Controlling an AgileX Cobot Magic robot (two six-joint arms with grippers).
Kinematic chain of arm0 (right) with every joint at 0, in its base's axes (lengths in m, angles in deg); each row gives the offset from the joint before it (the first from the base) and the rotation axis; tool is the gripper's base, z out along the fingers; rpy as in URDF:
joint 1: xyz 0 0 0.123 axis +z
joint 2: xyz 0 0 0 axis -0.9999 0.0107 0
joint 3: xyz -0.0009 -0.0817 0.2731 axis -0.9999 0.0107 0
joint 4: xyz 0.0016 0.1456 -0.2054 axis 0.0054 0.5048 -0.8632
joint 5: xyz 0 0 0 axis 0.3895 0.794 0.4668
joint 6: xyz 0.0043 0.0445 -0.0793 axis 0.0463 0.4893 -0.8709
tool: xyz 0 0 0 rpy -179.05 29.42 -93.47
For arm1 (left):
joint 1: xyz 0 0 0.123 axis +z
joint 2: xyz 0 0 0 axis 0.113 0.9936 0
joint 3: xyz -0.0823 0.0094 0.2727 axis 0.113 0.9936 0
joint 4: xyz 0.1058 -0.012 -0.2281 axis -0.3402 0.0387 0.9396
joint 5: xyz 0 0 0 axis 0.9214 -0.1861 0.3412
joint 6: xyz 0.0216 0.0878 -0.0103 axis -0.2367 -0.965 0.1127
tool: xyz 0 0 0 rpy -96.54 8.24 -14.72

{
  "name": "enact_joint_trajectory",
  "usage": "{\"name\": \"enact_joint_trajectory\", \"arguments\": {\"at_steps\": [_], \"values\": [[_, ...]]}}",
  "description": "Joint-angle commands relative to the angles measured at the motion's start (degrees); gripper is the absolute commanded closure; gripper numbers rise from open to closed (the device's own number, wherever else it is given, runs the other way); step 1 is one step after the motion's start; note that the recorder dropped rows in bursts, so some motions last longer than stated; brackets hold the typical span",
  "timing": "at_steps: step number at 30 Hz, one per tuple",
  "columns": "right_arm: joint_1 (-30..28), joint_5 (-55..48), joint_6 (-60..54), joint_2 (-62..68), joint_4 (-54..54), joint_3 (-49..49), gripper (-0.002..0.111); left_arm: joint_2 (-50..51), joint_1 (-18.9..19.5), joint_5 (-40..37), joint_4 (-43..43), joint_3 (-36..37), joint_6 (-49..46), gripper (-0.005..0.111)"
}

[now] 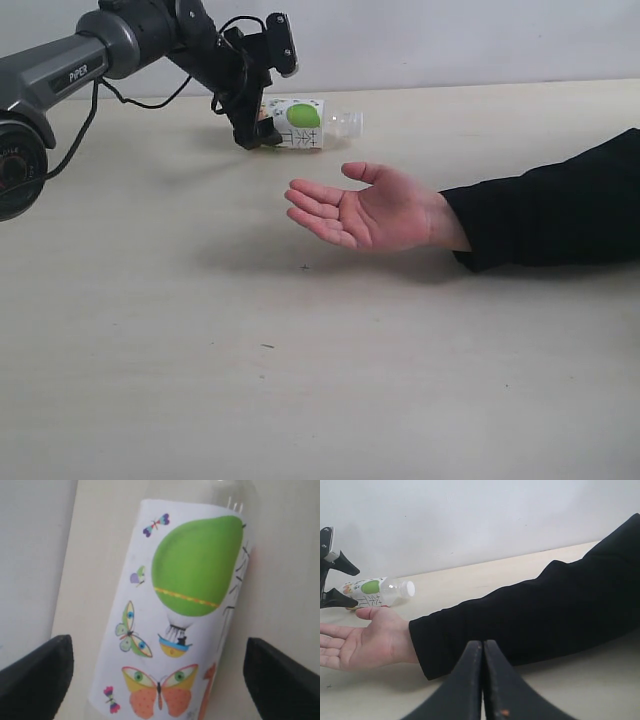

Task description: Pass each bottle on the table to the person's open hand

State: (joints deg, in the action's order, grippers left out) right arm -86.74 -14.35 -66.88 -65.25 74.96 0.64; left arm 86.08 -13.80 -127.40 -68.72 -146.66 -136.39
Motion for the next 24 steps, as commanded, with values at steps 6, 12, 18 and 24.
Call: {"name": "enact_joint_trajectory", "arguments": {"at_steps": [6, 12, 18, 24], "values": [[0.0, 0.5, -0.1, -0.3, -0.2, 0.2, 0.108, -0.9, -0.3, -2.2, 0.5, -0.4, 5.7, 0.019], [0.0, 0.5, -0.1, -0.3, -0.2, 0.2, 0.108, -0.9, -0.3, -2.6, -0.9, -0.4, 8.1, 0.016], [0.0, 0.5, -0.1, -0.3, -0.2, 0.2, 0.108, -0.9, -0.3, -3.2, -2.3, -0.4, 6.0, 0.001], [0.0, 0.5, -0.1, -0.3, -0.2, 0.2, 0.108, -0.9, -0.3, -2.9, -2.1, -0.4, 0.9, 0.001]]}}
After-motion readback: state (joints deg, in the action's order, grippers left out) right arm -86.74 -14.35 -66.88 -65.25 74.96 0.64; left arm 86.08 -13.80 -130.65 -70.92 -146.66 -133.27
